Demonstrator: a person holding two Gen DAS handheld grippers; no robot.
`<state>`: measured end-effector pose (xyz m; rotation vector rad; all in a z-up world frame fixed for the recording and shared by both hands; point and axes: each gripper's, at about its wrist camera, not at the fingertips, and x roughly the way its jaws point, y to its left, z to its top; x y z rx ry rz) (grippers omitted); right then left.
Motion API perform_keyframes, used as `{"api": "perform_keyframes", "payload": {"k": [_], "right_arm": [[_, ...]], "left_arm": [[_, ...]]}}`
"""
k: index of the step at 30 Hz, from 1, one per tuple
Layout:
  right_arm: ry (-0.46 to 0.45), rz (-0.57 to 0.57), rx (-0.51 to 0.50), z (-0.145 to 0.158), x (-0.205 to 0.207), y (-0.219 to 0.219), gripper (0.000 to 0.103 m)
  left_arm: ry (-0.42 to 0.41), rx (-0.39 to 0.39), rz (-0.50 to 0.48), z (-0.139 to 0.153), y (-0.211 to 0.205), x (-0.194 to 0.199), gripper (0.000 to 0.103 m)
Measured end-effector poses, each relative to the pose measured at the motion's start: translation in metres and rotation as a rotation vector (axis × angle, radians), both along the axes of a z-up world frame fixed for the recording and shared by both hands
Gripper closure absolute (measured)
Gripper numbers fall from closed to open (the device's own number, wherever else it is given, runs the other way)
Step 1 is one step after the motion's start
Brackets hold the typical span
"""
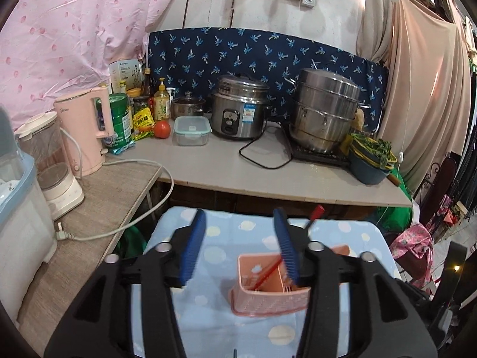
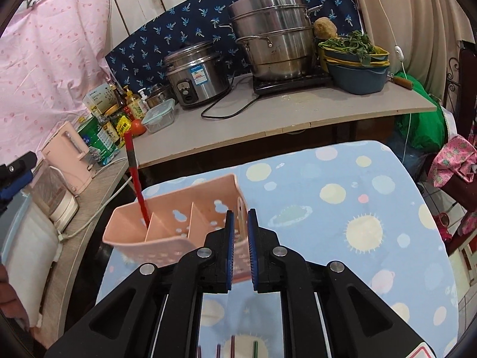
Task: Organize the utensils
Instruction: 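Open the left tool over the basket while the right tool drops the spoon in, then grasp a green chopstick with the left tool while the right tool grasps another green chopstick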
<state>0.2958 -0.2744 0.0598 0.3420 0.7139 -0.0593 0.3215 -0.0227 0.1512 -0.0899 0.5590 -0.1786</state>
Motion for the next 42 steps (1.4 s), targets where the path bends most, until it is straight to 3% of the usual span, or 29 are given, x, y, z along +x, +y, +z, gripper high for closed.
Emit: {"api": "perform_keyframes", "payload": {"k": [11,19,23,33,42], "right_arm": [[0.064,0.032,0.048,-0.017,-0.105,0.015,0.081],[0.168,0.061,0.031,-0.058,-0.184,0.034,0.08],[0.22,0.073,0.038,-0.081,-0.211,0.042,0.08],[0.288,0.101,0.003,-0.116,-0.251,0.057,0.08],[0.295,0.13,-0.058,-0.127,-0.258,0.076,0.08]], "left_arm": [[0.14,0.04,-0.026,-0.051,0.019,-0.087,0.046],[0.257,0.045,-0.034,-0.103,0.032,-0.148,0.046],[0.294,0.087,-0.038,-0.127,0.033,-0.176,0.046],[0.387,0.101,-0.049,-0.175,0.034,-0.221,0.046],[0.421,0.098,-0.045,-0.193,0.039,-0.233,0.046]]}}
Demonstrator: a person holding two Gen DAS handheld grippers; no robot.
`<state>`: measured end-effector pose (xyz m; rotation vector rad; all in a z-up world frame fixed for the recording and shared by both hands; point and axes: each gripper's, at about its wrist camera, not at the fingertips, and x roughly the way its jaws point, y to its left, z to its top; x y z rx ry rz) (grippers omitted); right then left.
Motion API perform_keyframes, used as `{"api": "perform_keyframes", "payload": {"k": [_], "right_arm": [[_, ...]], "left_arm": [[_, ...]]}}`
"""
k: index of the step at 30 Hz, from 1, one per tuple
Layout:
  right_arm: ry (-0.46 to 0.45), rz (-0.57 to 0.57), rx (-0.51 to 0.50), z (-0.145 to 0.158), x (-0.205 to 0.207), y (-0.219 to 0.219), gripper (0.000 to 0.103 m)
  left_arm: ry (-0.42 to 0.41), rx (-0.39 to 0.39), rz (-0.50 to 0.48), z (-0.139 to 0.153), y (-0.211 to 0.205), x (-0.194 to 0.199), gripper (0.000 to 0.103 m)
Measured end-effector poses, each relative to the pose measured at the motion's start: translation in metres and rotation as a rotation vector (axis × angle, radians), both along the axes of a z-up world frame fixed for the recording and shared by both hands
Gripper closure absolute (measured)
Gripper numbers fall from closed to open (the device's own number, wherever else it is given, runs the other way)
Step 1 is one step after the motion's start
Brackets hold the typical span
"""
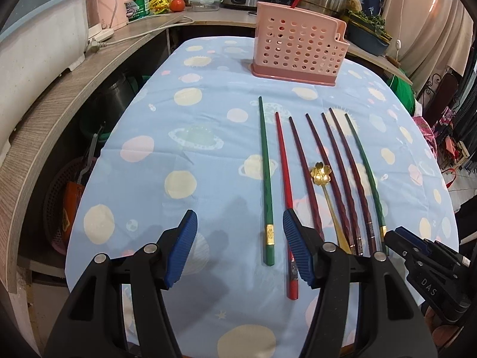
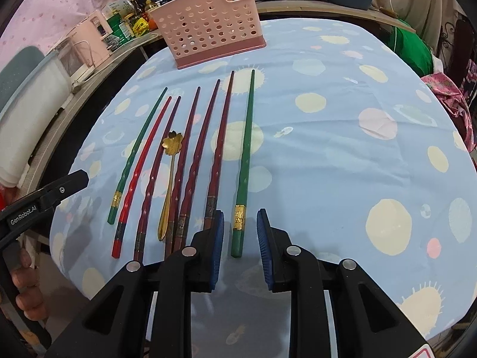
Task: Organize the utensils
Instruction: 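Grasp a green chopstick with the left tool while the right tool grasps another green chopstick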
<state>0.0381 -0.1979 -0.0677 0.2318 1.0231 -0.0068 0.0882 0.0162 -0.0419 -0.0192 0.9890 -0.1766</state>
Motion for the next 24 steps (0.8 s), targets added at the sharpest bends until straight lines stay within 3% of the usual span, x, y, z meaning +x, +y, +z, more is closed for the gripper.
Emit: {"api": "perform_keyframes", "payload": {"k": [5,13,24], "right_arm": [[0.005,-0.008,-0.014,-0.005,0.001,0.001,0.082],[-0.001,-0.027,-0.035,-0.007,0.001,-0.003,0.095],[-0.006,-0.027,-0.041,-0.008,0.0,-0.003,0.095]], "left_arm": [[0.025,0.0,0.004,-0.009,0.003,-0.003,0.046],[0.051,-0.002,-0.009,-0.018,0.0,-0.005,0.046],[0.095,0.011,-0.023,-0.038,-0.009,0.002,0.05]]}}
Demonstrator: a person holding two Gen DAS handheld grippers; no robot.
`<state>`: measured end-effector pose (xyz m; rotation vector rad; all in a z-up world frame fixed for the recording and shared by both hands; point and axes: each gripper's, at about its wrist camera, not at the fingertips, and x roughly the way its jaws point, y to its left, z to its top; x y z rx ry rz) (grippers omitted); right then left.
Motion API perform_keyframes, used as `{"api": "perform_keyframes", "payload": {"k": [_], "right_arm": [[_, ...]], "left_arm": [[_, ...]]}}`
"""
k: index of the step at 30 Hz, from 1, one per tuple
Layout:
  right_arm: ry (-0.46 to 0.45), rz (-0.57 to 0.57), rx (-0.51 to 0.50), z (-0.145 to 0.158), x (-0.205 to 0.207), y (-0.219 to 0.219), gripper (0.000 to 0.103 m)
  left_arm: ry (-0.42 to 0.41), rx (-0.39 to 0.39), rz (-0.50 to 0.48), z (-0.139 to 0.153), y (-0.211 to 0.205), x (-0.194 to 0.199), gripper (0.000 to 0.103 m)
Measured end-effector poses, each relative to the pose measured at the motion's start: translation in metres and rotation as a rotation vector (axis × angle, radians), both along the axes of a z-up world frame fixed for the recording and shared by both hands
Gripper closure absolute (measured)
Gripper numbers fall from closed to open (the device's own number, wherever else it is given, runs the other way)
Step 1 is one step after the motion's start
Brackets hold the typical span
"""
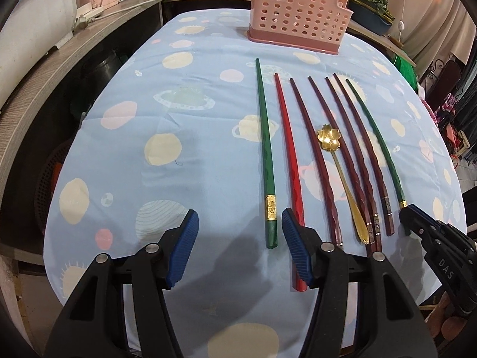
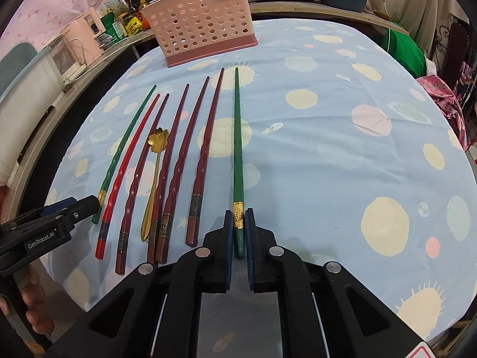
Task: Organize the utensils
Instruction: 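Grasp a green chopstick with the left tool while the right tool grasps another green chopstick, then carry both green chopsticks up and lower them into the pink basket with both tools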
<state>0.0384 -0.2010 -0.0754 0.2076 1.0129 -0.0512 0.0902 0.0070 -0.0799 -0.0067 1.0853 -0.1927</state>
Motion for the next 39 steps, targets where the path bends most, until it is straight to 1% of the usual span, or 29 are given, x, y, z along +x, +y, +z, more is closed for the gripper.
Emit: {"api": "perform_keyframes", "payload": {"k": [1,6,9,11,13,15,21,27,34,39], "right_arm": [[0.0,0.001,-0.002,0.0,0.0,0.0,0.095],[-0.001,0.001,-0.003,0.0,0.001,0.0,0.095],[-0.002,0.002,-0.007,-0.001,0.001,0.001,0.095],[-0.003,0.002,-0.006,-0.001,0.001,0.001,0.095],[-0.003,0.003,-0.007,-0.001,0.001,0.001,0.095],[-0.003,0.003,-0.007,-0.001,0.001,0.001,0.095],[0.001,0.005,0.005,0.001,0.002,-0.001,0.096],[-0.032,-0.003,0.007,0.015,0.001,-0.006,0.096],[-0.104,-0.026,0.011,0.045,0.001,-0.016,0.096],[-0.162,-0.043,0.028,0.072,0.004,-0.025,0.096]], "left_arm": [[0.005,-0.002,-0.001,-0.001,0.0,0.001,0.054],[0.002,0.009,-0.011,-0.002,-0.002,0.001,0.061],[-0.006,0.021,-0.013,-0.002,-0.002,0.001,0.071],[-0.006,0.016,-0.011,-0.002,-0.001,0.001,0.076],[-0.006,0.015,-0.007,-0.002,0.001,0.001,0.087],[-0.004,0.011,-0.003,-0.002,0.002,0.002,0.093],[0.004,-0.006,-0.008,0.0,0.003,0.001,0.096],[-0.029,-0.018,0.001,0.015,0.005,-0.001,0.096],[-0.085,-0.049,0.023,0.047,0.013,0.002,0.096],[-0.149,-0.081,0.043,0.079,0.02,0.006,0.096]]}}
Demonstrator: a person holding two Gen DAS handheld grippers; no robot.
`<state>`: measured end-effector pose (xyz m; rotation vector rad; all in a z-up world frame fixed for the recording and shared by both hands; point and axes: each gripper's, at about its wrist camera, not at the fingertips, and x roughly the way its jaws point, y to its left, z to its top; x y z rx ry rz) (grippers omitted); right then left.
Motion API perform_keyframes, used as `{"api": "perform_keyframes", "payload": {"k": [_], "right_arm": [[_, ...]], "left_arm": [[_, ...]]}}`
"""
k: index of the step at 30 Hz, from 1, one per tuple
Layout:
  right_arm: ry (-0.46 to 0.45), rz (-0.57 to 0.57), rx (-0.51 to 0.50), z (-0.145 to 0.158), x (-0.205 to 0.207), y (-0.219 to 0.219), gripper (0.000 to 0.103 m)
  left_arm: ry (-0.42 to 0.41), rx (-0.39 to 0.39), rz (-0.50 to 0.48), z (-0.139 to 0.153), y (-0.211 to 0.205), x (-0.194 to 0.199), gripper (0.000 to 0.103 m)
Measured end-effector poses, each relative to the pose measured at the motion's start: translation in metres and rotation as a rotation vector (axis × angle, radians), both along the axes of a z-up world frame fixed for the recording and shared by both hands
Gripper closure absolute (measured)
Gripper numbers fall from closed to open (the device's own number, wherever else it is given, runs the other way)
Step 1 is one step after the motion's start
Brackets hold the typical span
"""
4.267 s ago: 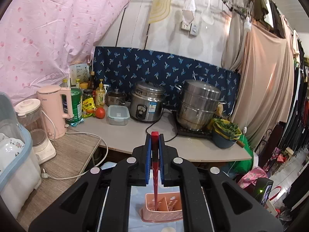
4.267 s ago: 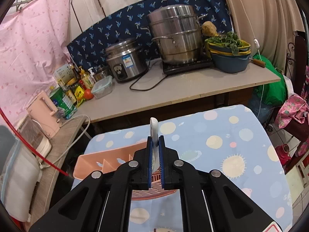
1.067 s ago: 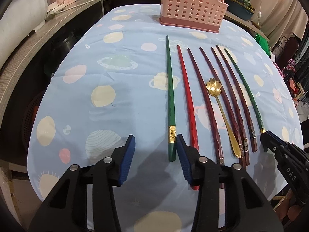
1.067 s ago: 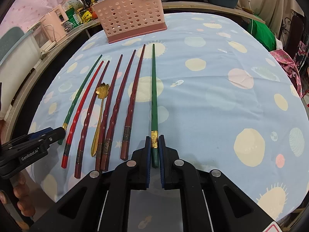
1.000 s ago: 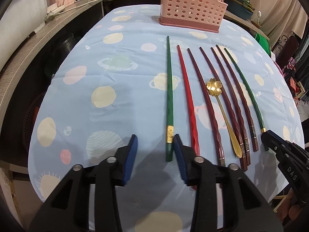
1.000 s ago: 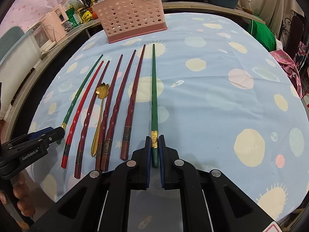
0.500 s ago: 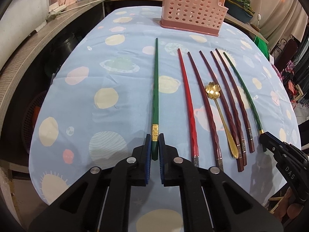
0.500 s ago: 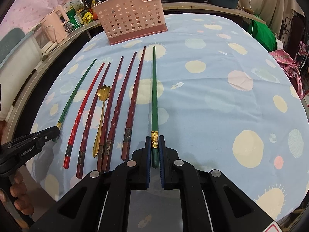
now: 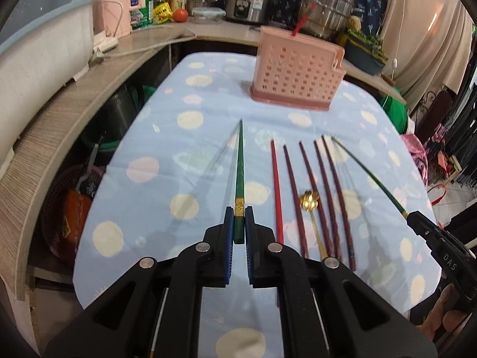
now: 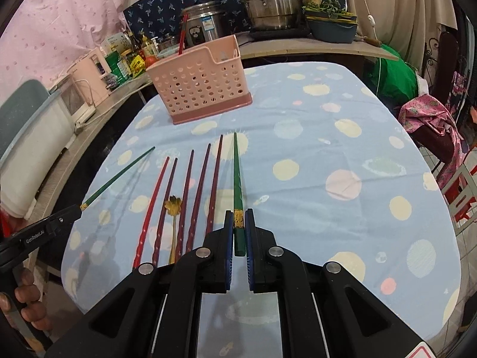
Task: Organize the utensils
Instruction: 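Carry both green chopsticks up and lower them into the pink basket with both tools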
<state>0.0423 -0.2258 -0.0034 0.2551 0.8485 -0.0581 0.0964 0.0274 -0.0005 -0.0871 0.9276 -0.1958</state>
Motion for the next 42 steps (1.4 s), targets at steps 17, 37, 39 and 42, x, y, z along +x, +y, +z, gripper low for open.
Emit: {"api": "perform_keyframes", "payload": {"k": [17,37,39,42], "right_arm": [[-0.211,-0.026,0.031,0.084,0.031,-0.03,0.096],[-0.431,-0.078,0.184,0.163,0.099,-0.082,0.096],[-0.47,-0.082,0.182,0.176,0.109,-0.082,0.096],[-0.522,-0.092,0.171,0.195,0.13,-0.082,0.096]], "left_arm": [[-0.177,-0.044,0.038,0.086,0.012,0.039,0.096],[-0.408,-0.146,-0.014,0.207,-0.017,0.105,0.096],[-0.446,-0.146,-0.014,0.222,-0.023,0.115,0.096],[-0.491,-0.138,-0.005,0.238,-0.03,0.131,0.096]]}}
